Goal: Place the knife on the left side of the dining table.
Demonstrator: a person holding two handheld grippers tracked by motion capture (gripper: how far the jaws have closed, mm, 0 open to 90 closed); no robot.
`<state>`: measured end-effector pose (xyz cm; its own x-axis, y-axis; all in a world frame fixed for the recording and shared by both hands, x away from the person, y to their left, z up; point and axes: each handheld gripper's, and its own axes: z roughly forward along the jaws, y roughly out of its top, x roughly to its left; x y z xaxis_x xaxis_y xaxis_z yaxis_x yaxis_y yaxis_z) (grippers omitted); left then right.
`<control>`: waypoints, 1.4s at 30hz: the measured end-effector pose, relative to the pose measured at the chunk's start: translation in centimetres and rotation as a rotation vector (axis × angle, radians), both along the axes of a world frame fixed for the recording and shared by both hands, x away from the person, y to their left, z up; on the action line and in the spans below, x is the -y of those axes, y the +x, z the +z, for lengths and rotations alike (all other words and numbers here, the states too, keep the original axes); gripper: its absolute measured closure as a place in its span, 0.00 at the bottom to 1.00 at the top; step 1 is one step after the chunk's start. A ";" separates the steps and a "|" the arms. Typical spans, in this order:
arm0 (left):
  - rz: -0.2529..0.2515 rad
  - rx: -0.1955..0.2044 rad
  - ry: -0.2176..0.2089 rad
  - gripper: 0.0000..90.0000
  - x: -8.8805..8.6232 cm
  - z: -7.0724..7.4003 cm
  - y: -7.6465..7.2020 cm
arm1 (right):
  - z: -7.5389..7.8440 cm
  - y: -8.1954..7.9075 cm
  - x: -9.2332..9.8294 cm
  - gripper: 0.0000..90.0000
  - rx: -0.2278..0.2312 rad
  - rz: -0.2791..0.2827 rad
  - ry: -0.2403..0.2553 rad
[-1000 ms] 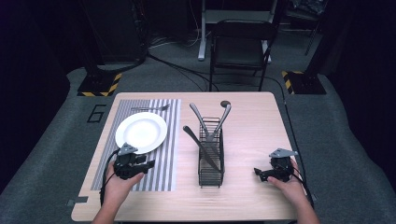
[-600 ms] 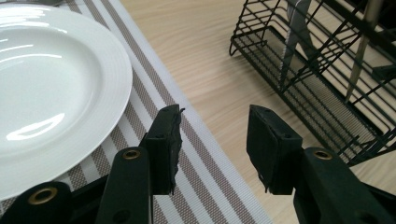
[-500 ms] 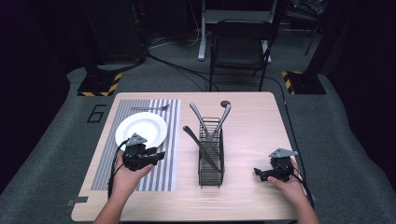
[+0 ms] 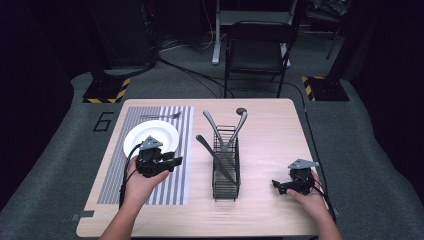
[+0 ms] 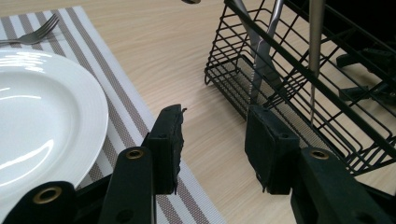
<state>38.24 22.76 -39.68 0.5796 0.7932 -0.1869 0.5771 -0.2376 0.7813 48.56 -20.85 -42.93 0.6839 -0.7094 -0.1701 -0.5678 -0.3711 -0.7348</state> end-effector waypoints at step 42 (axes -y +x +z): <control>-0.075 0.032 -0.051 0.63 5.7 3.7 3.1 | 0.0 0.0 0.0 0.00 0.000 -0.001 0.003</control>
